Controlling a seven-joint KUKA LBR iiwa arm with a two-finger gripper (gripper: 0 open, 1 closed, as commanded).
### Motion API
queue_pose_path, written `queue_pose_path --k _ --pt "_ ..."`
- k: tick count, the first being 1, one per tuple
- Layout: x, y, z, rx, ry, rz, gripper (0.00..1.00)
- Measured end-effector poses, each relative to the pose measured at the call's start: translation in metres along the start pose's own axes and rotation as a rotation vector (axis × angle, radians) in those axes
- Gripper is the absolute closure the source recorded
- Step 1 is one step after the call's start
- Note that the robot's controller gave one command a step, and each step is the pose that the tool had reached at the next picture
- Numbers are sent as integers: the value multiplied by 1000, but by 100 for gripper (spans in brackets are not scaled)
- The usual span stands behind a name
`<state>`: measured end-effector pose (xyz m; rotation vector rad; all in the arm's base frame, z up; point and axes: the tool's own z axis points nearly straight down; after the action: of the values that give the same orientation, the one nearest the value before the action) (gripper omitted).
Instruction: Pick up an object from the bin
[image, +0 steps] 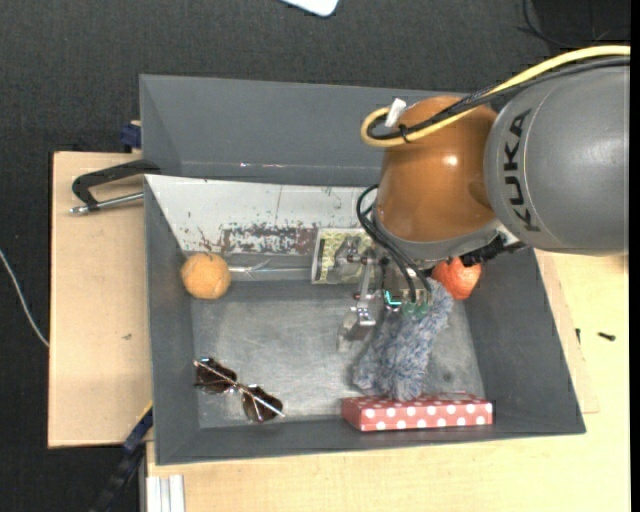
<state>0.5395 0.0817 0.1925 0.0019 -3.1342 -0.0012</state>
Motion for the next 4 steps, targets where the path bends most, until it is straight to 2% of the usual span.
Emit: queue_pose_path --k 1,2,3,4 --pt "-2 0 -5 -1 -9 1 0" --pt "4 -14 -31 -1 -5 -68 0" --pt "11 -64 37 0 -13 -62 0" --pt "14 -75 80 1 -7 -153 0"
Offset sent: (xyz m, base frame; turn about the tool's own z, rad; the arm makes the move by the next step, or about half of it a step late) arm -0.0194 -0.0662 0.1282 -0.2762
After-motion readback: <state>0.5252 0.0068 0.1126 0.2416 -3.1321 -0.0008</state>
